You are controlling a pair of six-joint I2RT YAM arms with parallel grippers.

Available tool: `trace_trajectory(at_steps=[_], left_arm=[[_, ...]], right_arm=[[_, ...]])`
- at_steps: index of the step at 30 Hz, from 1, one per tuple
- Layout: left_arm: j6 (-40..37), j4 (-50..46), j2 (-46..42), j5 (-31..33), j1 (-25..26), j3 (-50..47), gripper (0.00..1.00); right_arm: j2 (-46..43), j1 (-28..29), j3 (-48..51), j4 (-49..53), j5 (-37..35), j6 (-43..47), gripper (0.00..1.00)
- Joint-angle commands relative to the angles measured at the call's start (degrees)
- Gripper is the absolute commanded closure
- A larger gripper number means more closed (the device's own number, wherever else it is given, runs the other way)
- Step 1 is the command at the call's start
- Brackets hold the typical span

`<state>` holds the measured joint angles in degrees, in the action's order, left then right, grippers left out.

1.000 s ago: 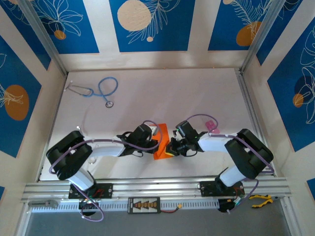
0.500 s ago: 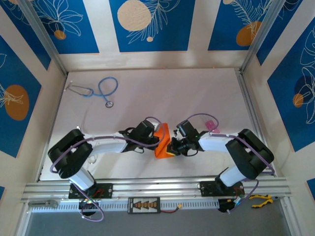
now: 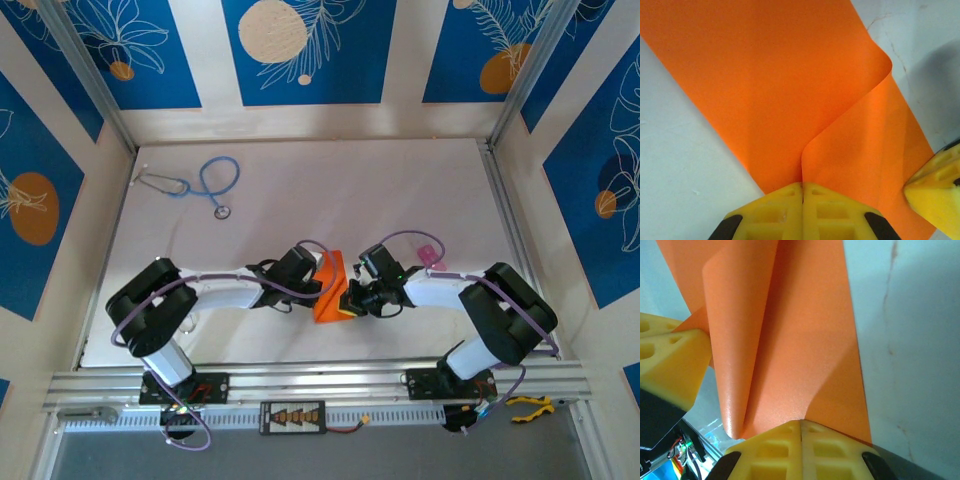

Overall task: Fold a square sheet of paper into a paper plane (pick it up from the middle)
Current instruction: Fold the triangle a second time at the center of the table.

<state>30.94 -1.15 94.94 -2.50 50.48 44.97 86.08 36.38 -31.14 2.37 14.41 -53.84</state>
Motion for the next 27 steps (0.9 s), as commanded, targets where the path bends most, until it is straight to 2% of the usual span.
trace_trajectory(at_steps=[1, 11, 20, 27], left_arm=[[-1.36, -1.05, 1.13, 0.79, -0.78, 1.67, 1.00], [-1.54, -0.83, 1.35, 0.04, -0.73, 1.87, 1.00], [-0.95, -0.17, 1.23, -0.75, -0.78, 1.16, 1.00], [-0.69, 0.36, 1.44, -1.10, -0.73, 1.16, 1.00]], right_arm=[[1.28, -0.43, 0.27, 5.93, -2.42, 1.00, 1.00], [1.41, -0.43, -0.24, 5.96, -2.20, 1.04, 1.00], [-2.02, 0.22, -0.80, 3.03, -0.22, 0.49, 1.00], [0.83, 1.28, -1.04, 2.26, -1.07, 0.06, 1.00]])
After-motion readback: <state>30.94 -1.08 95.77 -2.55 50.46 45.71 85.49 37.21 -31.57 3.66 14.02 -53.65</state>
